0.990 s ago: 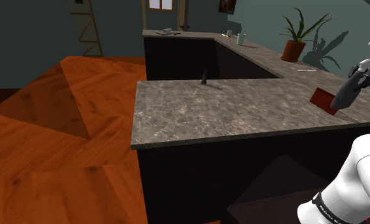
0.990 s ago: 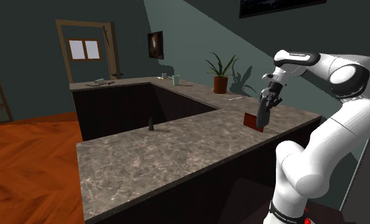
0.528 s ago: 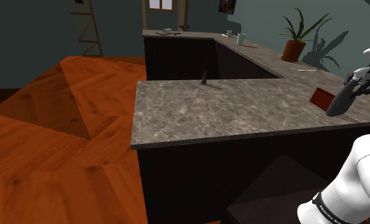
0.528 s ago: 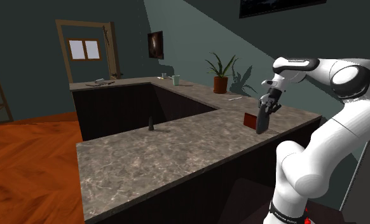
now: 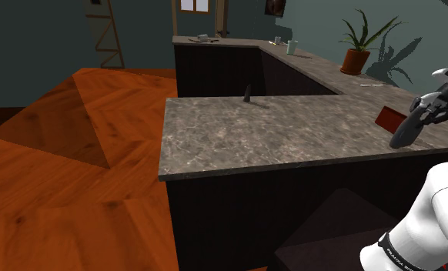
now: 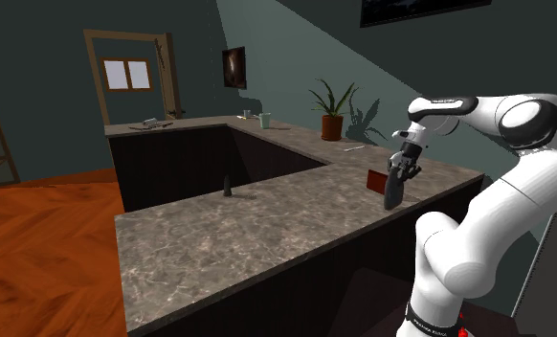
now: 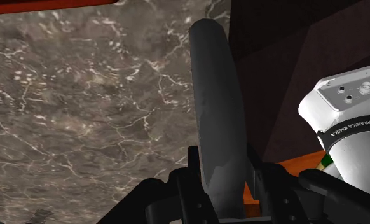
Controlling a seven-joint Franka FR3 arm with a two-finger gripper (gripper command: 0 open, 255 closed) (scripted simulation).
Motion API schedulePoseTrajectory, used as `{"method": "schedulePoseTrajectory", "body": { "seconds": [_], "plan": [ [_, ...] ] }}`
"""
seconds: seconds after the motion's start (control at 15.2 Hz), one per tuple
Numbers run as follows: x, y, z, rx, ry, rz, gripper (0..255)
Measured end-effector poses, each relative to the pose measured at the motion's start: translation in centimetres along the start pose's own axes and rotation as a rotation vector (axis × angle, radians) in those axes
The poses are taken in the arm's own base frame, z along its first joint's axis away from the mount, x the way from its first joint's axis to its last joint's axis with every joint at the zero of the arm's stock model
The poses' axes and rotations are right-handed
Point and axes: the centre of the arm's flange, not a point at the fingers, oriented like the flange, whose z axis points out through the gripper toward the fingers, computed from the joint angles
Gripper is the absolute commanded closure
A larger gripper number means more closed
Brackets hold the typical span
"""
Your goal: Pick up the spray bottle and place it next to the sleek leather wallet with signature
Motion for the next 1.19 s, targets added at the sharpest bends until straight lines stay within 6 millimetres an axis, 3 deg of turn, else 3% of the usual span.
{"method": "schedulePoseTrajectory", "body": {
  "seconds": [0.4, 0.46, 0.86, 1.19],
  "plan": [
    [-0.2, 0.0, 0.2, 0.000, 0.000, 0.000, 255],
    [-0.2, 0.0, 0.2, 0.000, 0.000, 0.000, 0],
    [-0.2, 0.0, 0.2, 0.000, 0.000, 0.000, 0],
    [-0.3, -0.1, -4.2, -0.001, -0.001, 0.000, 0]
  ]
}}
